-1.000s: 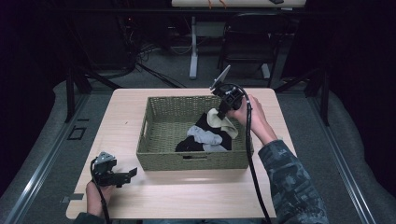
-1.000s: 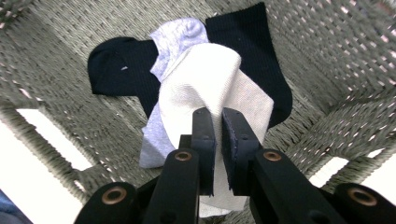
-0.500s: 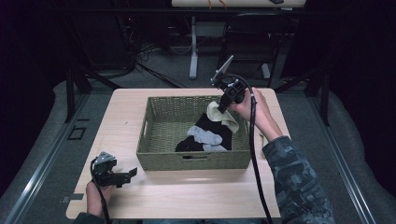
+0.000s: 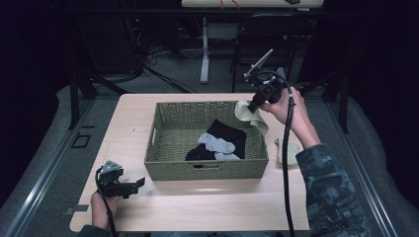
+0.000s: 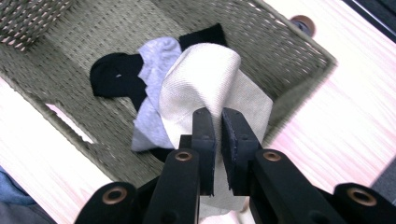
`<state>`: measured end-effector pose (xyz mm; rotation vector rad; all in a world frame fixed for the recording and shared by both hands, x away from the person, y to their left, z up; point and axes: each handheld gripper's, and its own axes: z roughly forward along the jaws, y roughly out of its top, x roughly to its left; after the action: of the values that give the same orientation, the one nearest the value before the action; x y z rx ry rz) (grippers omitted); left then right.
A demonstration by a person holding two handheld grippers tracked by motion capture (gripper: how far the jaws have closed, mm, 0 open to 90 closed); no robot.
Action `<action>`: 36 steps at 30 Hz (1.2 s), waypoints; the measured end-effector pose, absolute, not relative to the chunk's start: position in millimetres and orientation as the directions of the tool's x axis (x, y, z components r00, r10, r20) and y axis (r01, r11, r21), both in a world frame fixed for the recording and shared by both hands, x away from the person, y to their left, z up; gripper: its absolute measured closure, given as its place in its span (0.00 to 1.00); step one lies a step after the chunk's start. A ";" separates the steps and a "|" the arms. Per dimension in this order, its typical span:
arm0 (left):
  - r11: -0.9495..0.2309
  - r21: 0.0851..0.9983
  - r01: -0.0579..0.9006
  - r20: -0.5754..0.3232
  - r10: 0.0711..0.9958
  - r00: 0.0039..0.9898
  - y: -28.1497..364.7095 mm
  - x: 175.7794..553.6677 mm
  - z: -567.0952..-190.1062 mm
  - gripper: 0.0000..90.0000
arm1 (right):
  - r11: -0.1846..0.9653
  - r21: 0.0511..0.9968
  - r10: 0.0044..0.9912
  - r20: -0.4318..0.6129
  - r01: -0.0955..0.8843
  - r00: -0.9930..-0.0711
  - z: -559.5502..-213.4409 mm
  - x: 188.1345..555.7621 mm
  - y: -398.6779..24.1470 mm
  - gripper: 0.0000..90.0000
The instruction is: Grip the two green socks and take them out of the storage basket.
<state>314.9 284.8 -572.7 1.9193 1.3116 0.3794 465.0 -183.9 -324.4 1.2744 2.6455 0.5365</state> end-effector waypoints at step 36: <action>-0.181 0.728 0.661 -0.163 0.891 0.424 285.1 314.1 -571.3 0.00 | 0.368 0.342 0.914 0.037 0.865 -0.403 -368.8 453.4 -315.0 0.94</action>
<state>314.1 285.1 -571.3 1.9242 1.3156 0.3861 453.4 -315.0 -368.8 1.6163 2.4620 0.4651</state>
